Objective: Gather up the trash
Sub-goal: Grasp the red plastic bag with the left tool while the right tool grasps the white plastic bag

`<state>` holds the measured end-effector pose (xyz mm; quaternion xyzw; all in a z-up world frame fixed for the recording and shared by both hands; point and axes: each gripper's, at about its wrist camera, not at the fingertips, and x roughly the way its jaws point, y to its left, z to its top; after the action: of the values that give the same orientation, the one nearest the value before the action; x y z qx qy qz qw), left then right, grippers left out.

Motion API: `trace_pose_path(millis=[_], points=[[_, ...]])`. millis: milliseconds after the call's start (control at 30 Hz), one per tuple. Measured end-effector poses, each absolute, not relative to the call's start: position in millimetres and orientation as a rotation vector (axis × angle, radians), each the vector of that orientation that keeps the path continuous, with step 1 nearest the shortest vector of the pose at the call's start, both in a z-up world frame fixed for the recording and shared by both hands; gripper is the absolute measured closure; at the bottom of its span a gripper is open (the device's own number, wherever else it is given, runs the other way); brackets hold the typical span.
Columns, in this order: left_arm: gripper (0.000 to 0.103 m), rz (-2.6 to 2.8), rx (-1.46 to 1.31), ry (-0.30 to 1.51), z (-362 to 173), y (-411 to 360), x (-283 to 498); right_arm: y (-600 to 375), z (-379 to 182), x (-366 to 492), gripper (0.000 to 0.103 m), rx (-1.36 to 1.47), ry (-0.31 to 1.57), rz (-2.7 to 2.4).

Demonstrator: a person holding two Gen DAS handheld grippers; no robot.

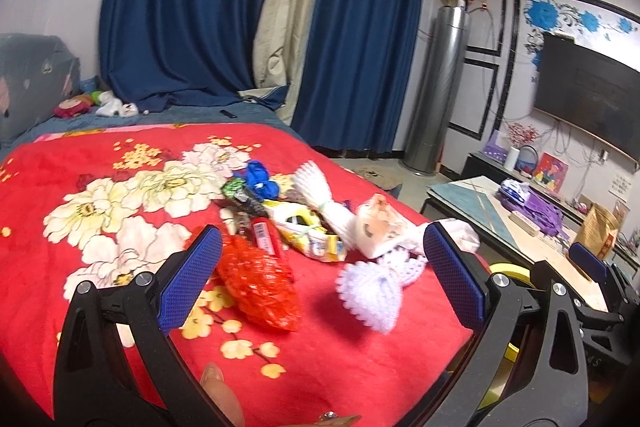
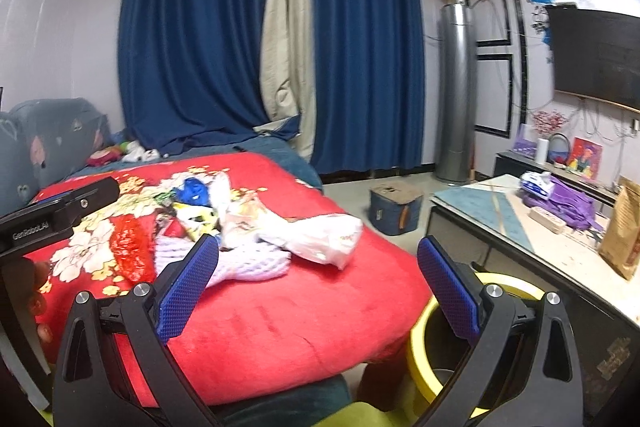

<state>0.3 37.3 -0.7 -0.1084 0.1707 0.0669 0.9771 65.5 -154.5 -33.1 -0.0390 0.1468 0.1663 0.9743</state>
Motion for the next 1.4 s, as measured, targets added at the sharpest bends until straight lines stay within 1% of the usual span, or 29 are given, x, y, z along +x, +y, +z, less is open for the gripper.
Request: trace_pose_path(millis=[433,567,667,900,1000,1033,1133,1167,1233,1267,1367,1400], points=[[0.011,0.245,-0.307,0.414,-12.6,86.1,10.4,-109.1,-23.8,96.2,0.006,-0.111,0.309,0.425],[0.011,0.263,-0.349,0.486,-25.6,100.9,20.1,-111.6,-25.5,115.9,0.006,-0.098,0.330,0.363],[0.011,0.234,-0.413,0.504,-35.0,110.2,23.4,-119.8,-29.9,133.5,0.006,-0.082,0.358,0.318],[0.011,0.183,-0.430,0.558,-41.3,105.3,41.6,-145.2,-39.6,183.8,0.007,-0.005,0.447,0.255],[0.011,0.170,-0.427,0.575,-42.6,102.8,50.3,-149.4,-44.1,205.8,0.023,0.010,0.505,0.266],[0.011,0.169,-0.432,0.580,-43.0,102.6,52.5,-150.7,-45.7,211.7,0.032,0.007,0.525,0.271],[0.011,0.172,-0.448,0.593,-43.7,105.4,58.2,-152.5,-54.2,229.6,0.043,0.023,0.586,0.300],[0.011,0.170,-0.451,0.592,-43.8,106.1,58.8,-153.7,-56.6,235.4,0.044,0.029,0.603,0.309],[0.016,0.173,-0.457,0.596,-44.7,107.2,59.1,-154.9,-61.9,244.2,0.052,0.054,0.644,0.337],[0.018,0.175,-0.458,0.602,-45.7,107.6,59.6,-155.2,-65.1,248.0,0.053,0.068,0.667,0.353],[0.024,0.168,-0.480,0.634,-51.5,110.1,61.5,-154.4,-72.4,252.4,0.062,0.094,0.712,0.383],[0.026,0.165,-0.487,0.647,-54.2,110.6,62.2,-154.4,-75.7,253.2,0.068,0.103,0.727,0.398]])
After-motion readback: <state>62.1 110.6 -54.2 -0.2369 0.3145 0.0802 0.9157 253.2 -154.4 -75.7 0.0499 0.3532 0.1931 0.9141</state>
